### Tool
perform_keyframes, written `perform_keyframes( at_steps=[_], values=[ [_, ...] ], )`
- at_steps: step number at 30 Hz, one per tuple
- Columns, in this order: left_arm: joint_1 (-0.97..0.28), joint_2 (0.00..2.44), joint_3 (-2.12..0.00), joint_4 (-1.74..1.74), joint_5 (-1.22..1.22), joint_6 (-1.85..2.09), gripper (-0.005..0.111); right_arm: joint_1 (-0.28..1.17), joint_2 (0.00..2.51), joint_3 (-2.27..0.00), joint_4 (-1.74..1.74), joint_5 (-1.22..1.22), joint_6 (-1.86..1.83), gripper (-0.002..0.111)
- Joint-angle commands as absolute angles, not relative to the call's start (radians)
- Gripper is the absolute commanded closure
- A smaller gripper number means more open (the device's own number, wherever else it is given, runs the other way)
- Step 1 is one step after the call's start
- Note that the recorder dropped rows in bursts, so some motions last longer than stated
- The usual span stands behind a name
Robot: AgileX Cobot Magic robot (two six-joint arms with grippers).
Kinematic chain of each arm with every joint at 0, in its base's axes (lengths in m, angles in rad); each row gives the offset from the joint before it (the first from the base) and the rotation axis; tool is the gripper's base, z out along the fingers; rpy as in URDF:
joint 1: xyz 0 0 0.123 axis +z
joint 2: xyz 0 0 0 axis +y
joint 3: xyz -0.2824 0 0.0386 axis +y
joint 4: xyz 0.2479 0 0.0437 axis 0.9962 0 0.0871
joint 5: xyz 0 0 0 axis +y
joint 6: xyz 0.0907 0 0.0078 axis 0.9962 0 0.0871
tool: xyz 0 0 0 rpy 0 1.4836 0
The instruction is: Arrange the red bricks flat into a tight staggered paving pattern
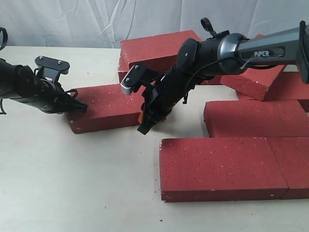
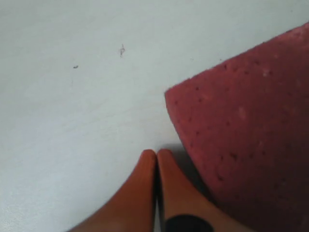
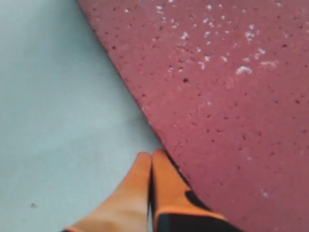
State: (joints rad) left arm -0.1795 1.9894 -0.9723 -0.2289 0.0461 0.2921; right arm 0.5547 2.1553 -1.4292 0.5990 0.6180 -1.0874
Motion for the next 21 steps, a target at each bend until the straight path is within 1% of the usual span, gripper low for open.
perform_keyframes(
  at_steps=[1,7,15,21],
  values=[
    [-0.206,1.991,-0.995,-0.236,0.006,0.291,0.107,0.549,2.167,-1.436,0.574,0.551,-1.052,0.109],
    [-0.264,2.034,-1.043,-0.229,-0.112,0.291,0.107,0.549,2.167,-1.44,0.566,0.566,-1.036,0.109],
    [-0.264,2.099,-1.12,-0.229,-0.113,0.291,0.107,0.549,2.169,-1.44,0.548,0.449,-1.018,0.109],
    [-0.264,2.109,-1.15,-0.225,-0.115,0.291,0.107,0.548,2.171,-1.44,0.522,0.429,-1.011,0.109]
  ],
)
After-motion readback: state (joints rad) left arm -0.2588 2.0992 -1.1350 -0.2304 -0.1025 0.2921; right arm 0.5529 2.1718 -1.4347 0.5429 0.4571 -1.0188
